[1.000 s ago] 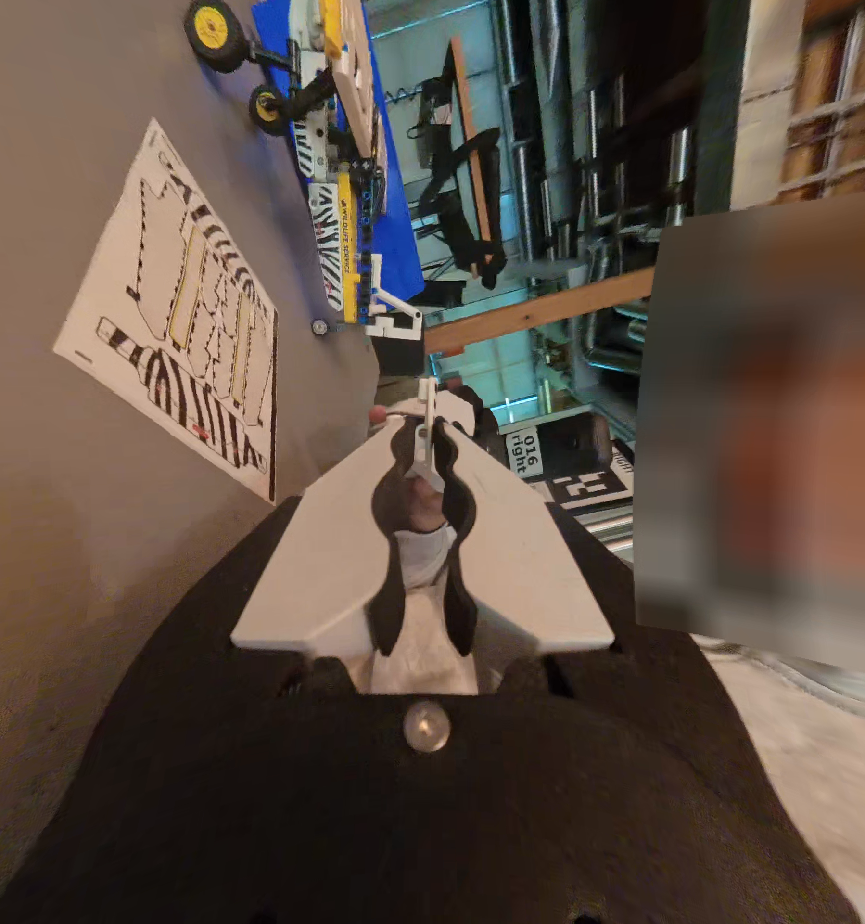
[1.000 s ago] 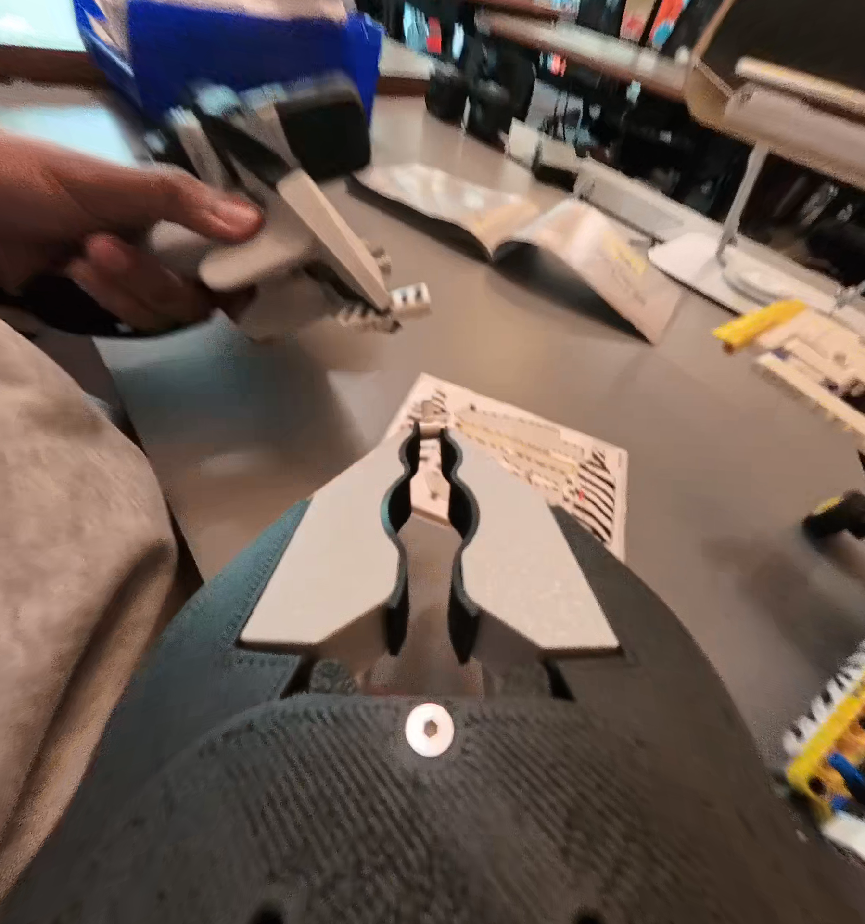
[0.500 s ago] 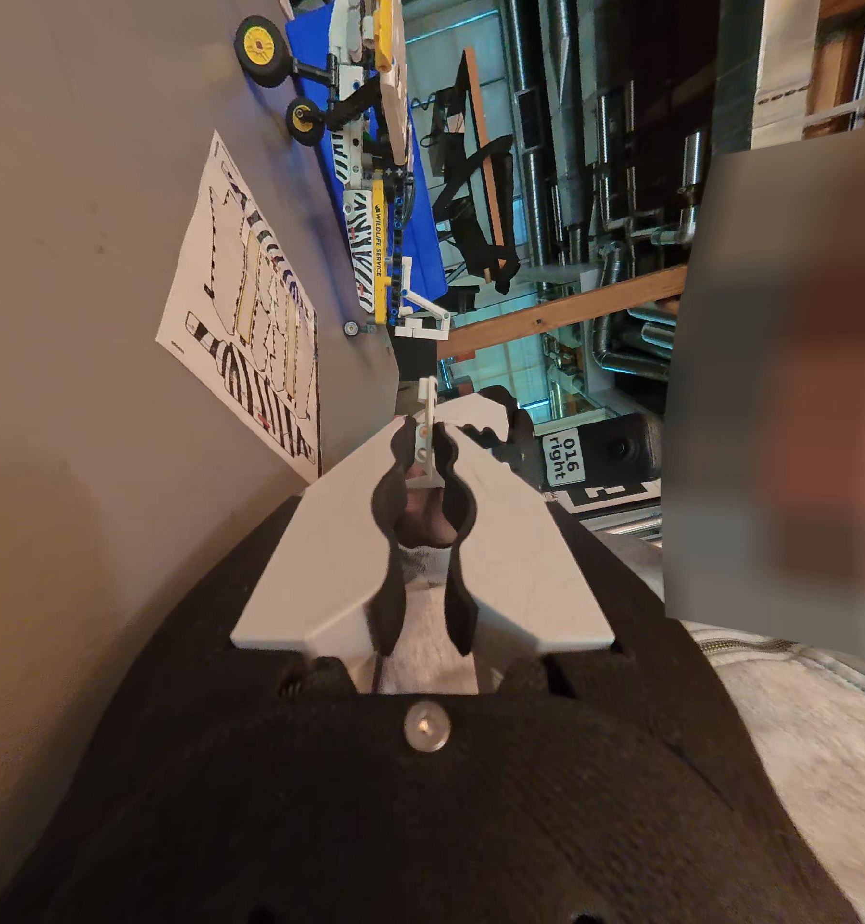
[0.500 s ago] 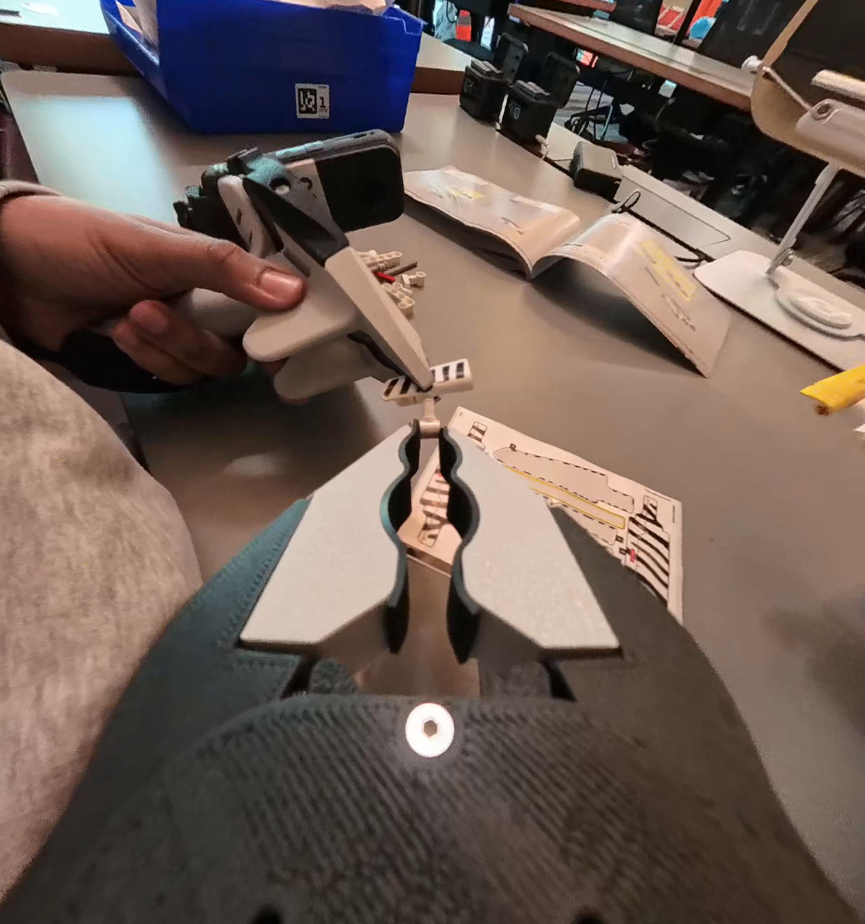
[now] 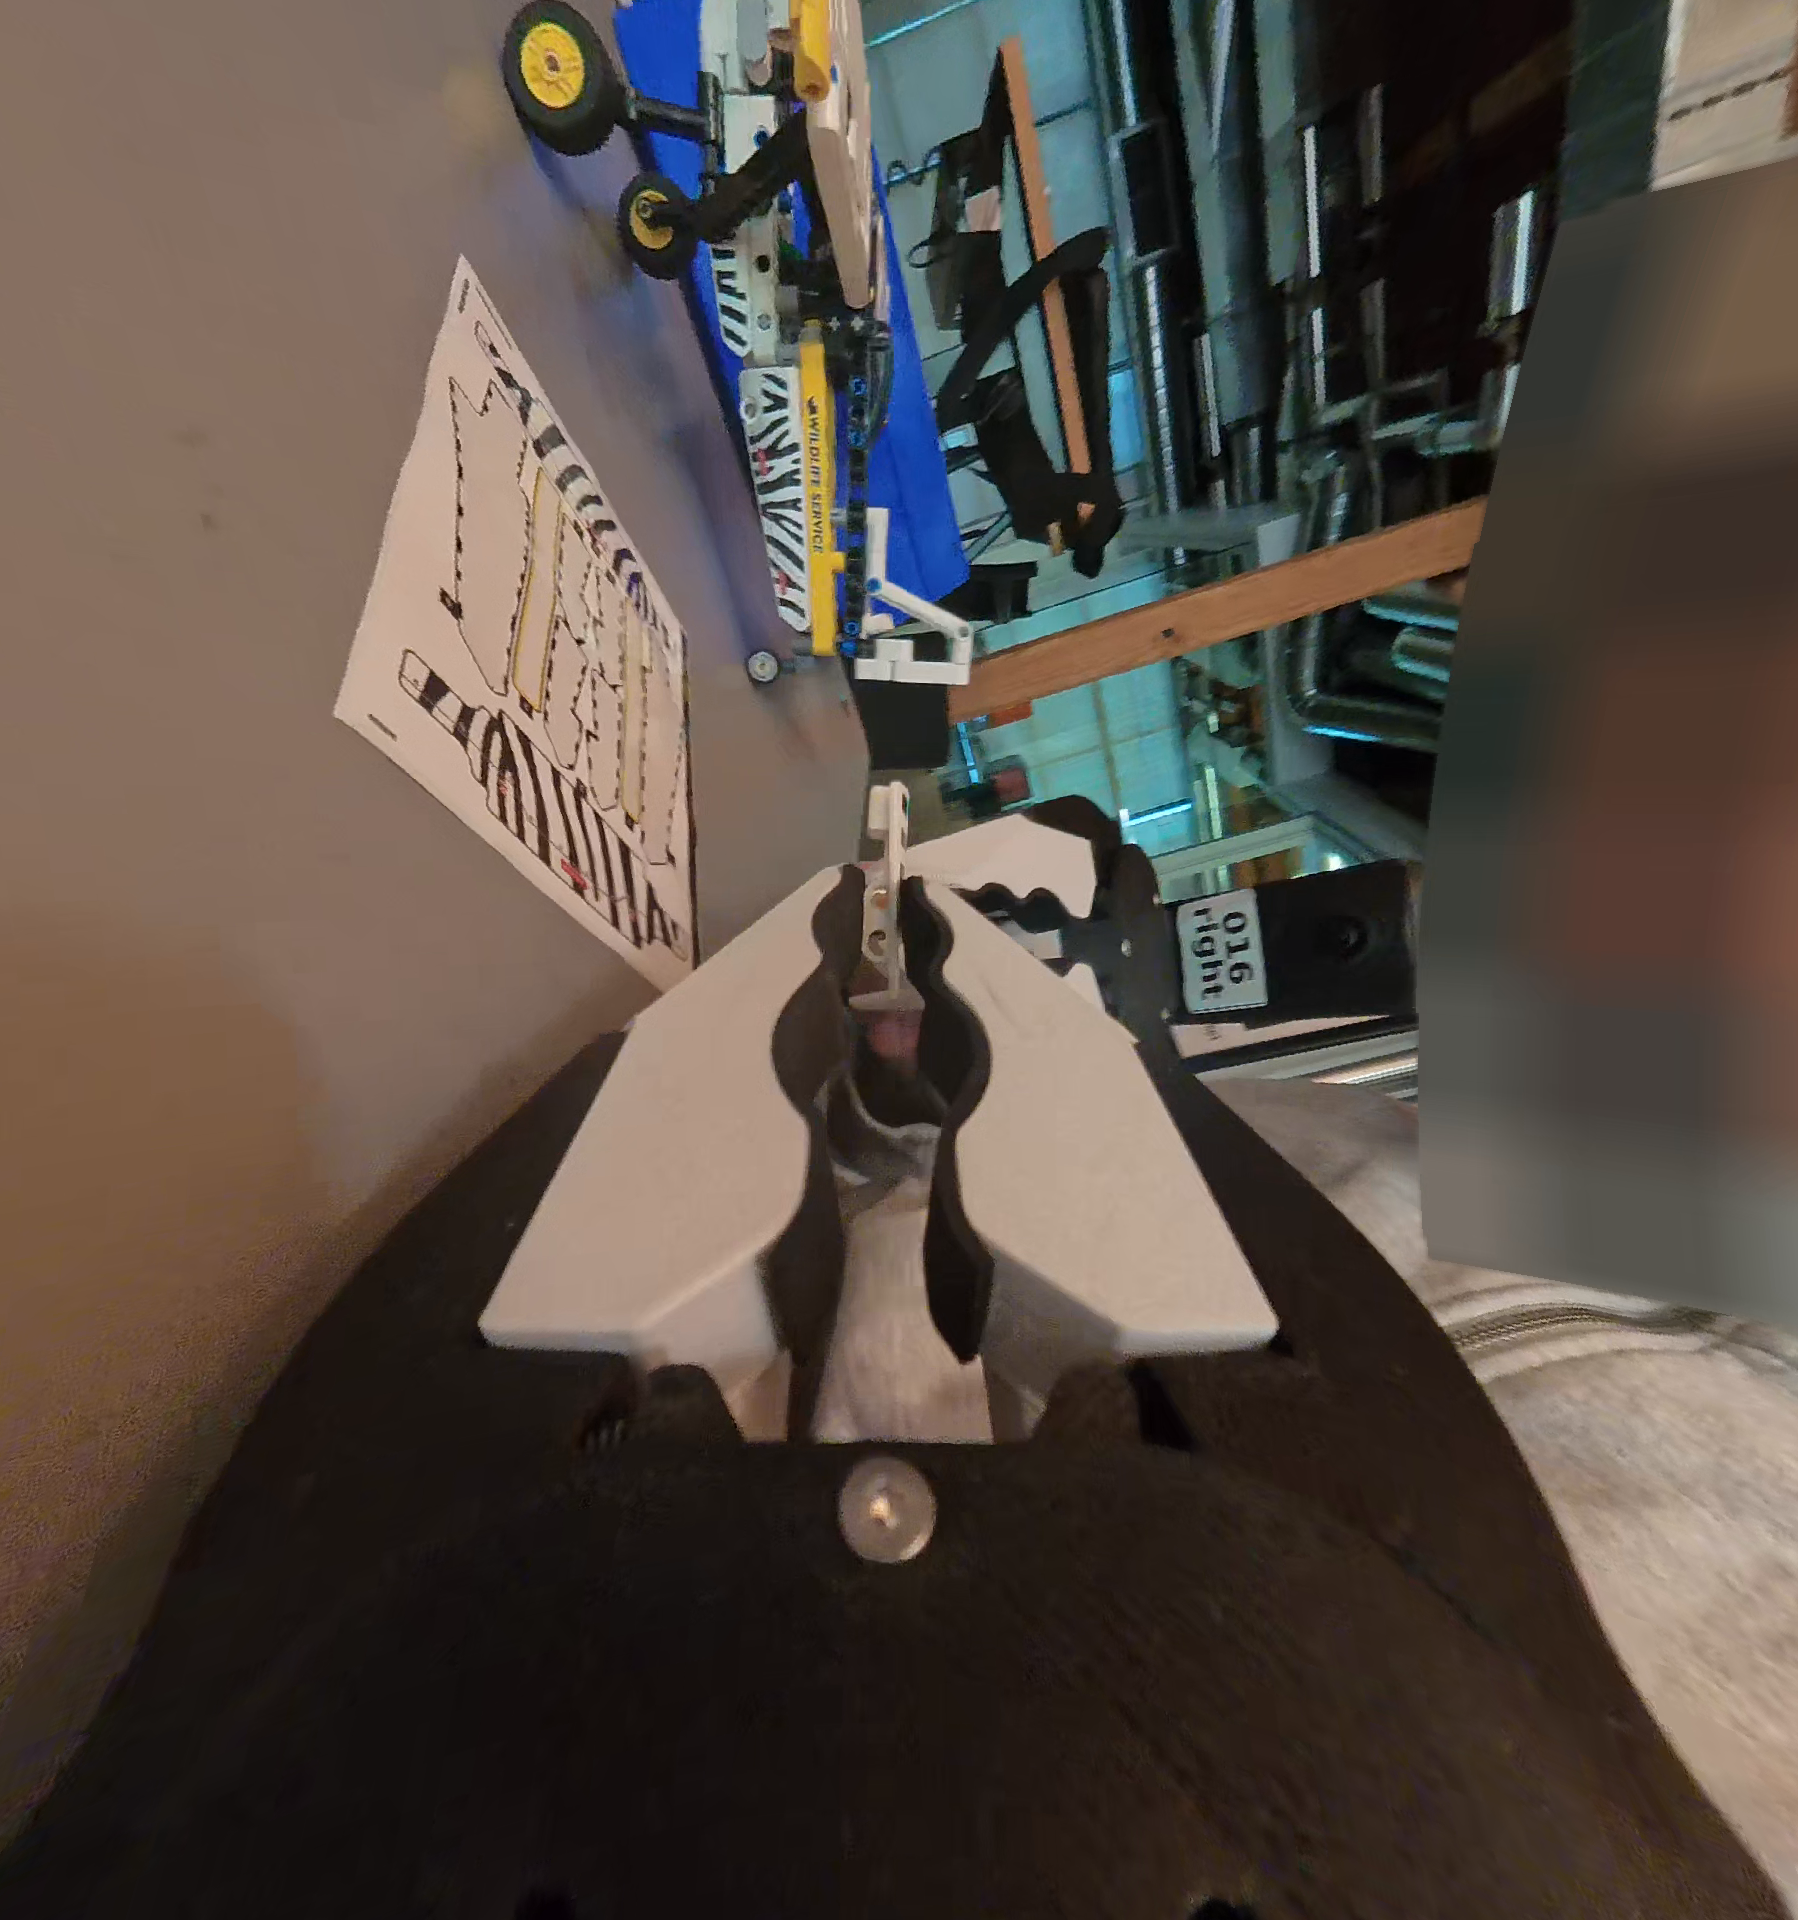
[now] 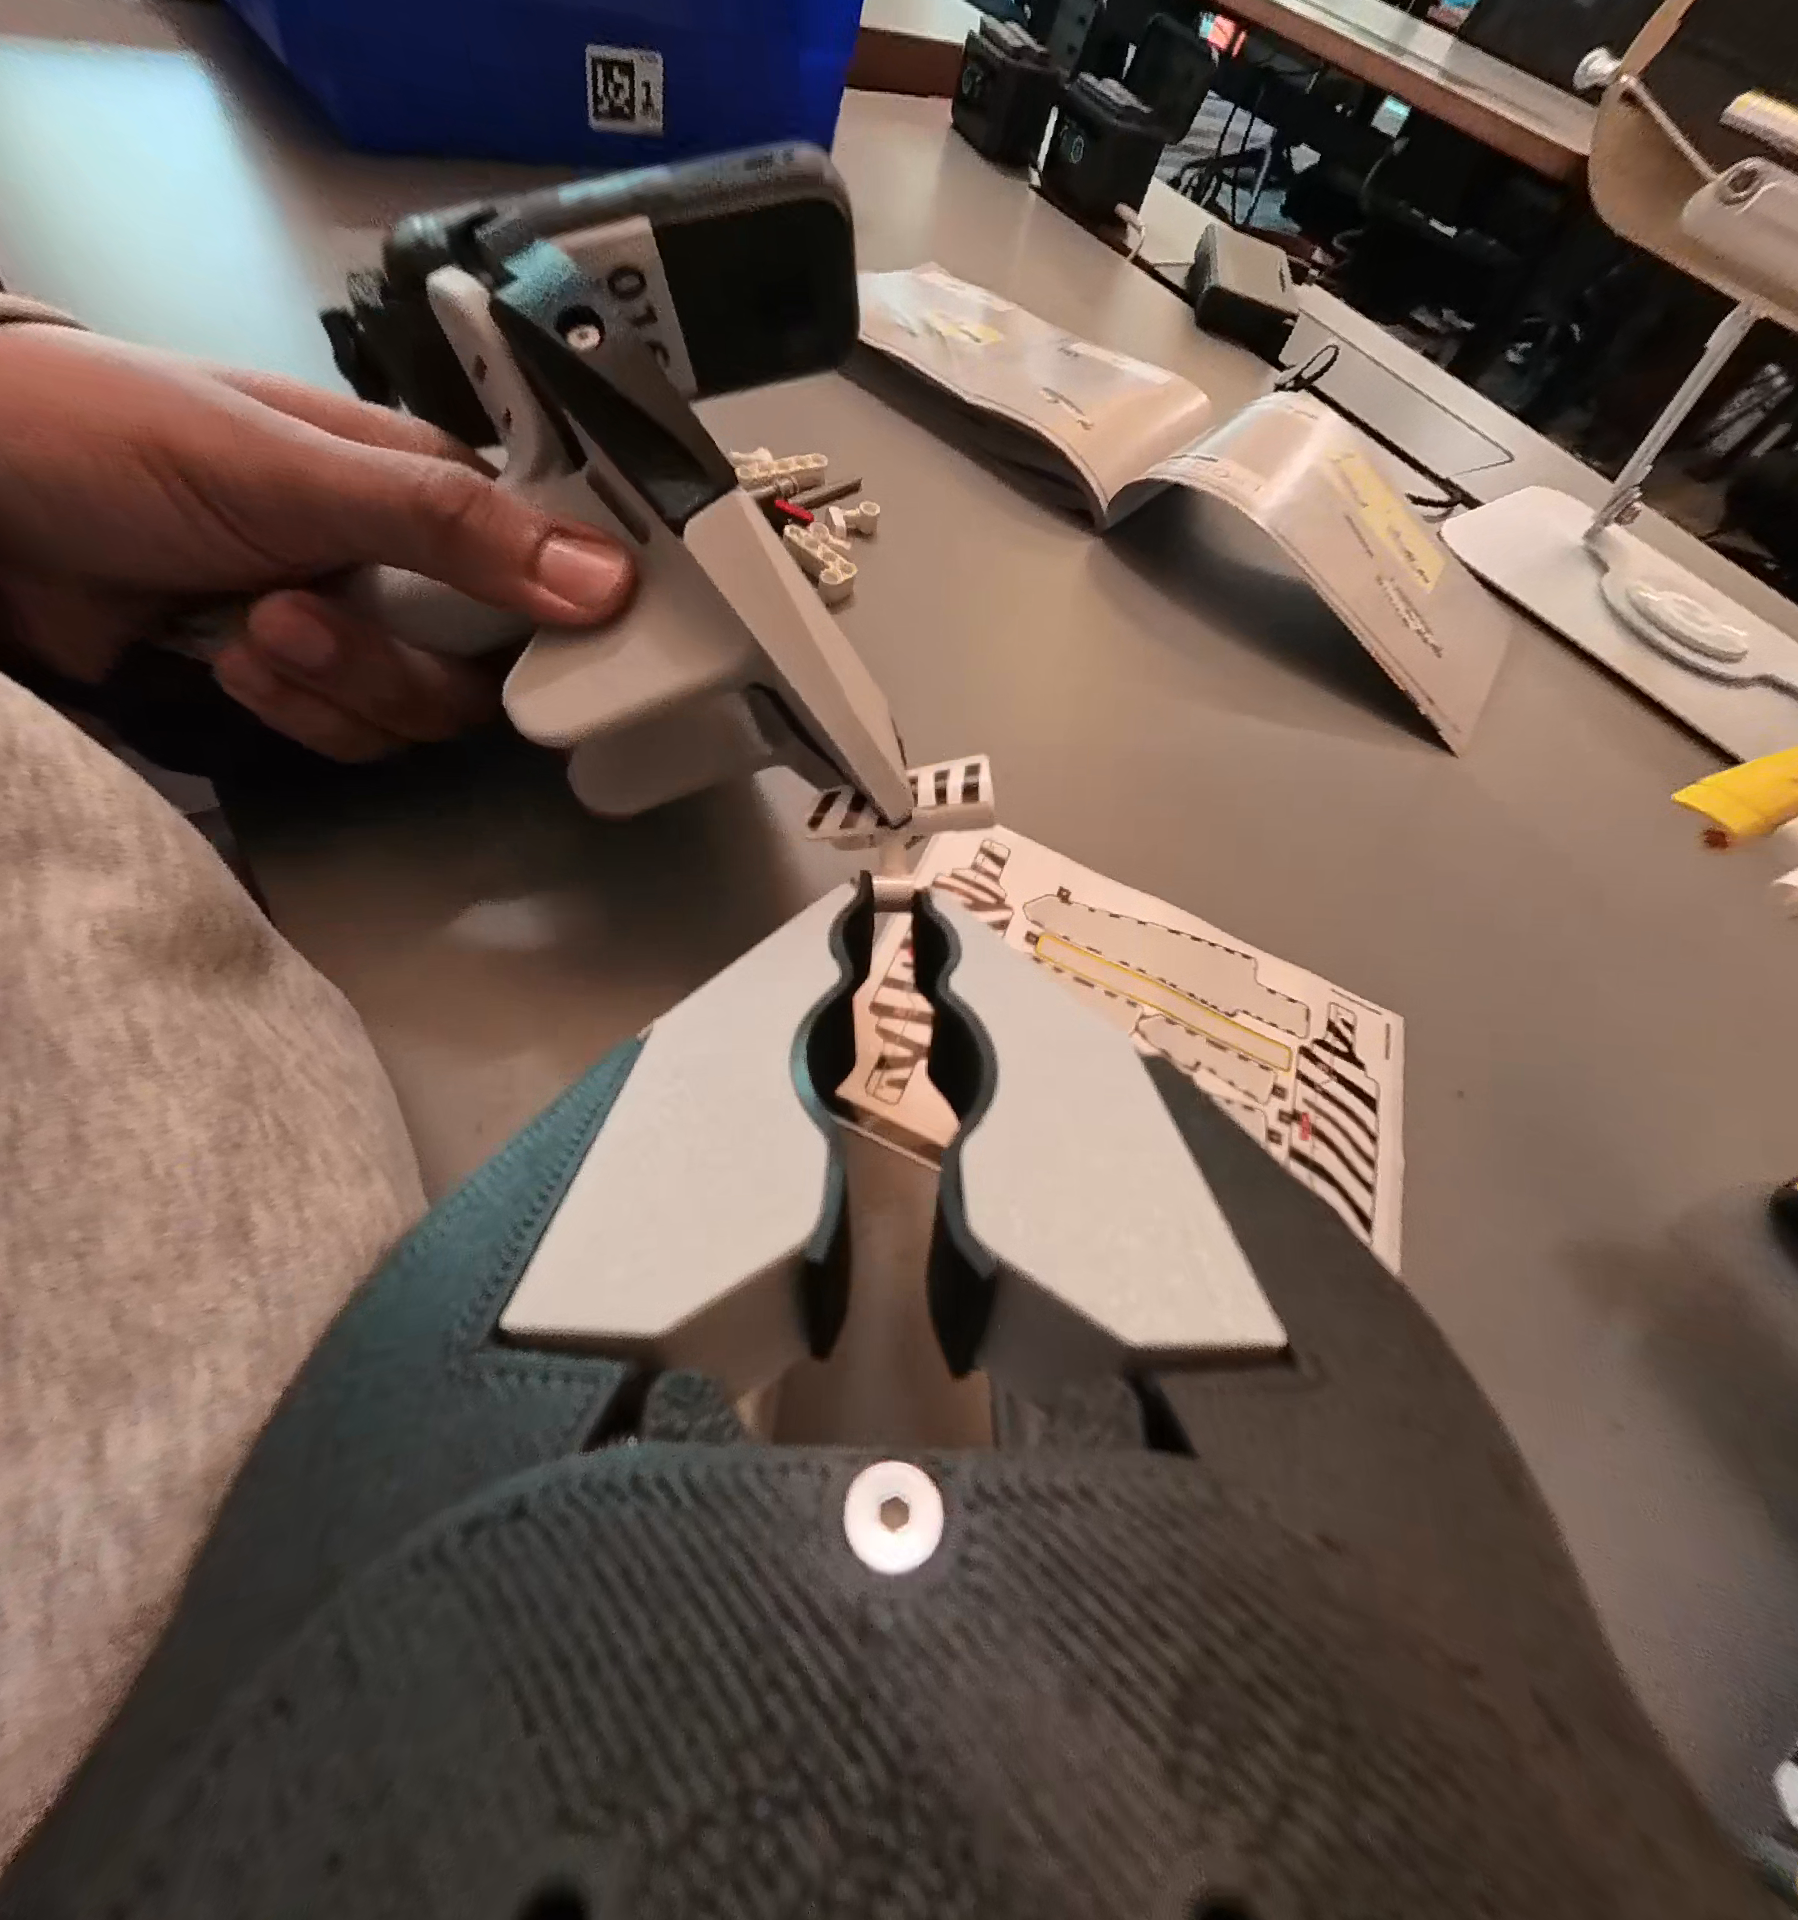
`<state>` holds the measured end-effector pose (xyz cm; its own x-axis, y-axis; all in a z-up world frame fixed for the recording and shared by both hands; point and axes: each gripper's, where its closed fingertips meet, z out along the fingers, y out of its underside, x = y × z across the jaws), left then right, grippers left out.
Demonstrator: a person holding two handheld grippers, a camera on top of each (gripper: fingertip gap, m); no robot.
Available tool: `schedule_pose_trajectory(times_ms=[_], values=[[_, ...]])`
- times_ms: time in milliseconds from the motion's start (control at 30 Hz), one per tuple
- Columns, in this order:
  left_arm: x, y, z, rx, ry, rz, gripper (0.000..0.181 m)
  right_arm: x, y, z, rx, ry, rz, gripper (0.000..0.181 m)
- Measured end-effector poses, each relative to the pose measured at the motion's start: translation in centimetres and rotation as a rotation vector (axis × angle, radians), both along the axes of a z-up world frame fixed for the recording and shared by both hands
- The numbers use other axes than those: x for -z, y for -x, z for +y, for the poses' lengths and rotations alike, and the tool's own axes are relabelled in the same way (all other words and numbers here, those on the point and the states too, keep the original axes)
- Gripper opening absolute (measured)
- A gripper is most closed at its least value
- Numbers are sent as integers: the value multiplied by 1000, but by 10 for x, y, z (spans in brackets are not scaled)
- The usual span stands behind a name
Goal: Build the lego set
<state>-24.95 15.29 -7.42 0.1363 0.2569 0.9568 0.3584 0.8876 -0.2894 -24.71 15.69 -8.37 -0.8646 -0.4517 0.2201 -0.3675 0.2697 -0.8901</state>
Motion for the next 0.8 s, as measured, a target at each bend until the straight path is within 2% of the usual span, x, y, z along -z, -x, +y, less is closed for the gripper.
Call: schedule_pose_trajectory(times_ms=[267,467,567,667,800], values=[[1,-2,3,-1,24,-10,7,1,-2,2,-9,-30,-40,6],[14,0,6,-8,187,-95,7,11,-1,5,-4,-107,-43,6],[17,1,7,-9,247,-119,7,14,0,5,7,-110,7,5],[10,-1,7,8,150,-69,7,10,-2,6,2,-66,56,5],[3,-2,9,27,66,-22,7,1,-4,8,-46,-28,-35,6]])
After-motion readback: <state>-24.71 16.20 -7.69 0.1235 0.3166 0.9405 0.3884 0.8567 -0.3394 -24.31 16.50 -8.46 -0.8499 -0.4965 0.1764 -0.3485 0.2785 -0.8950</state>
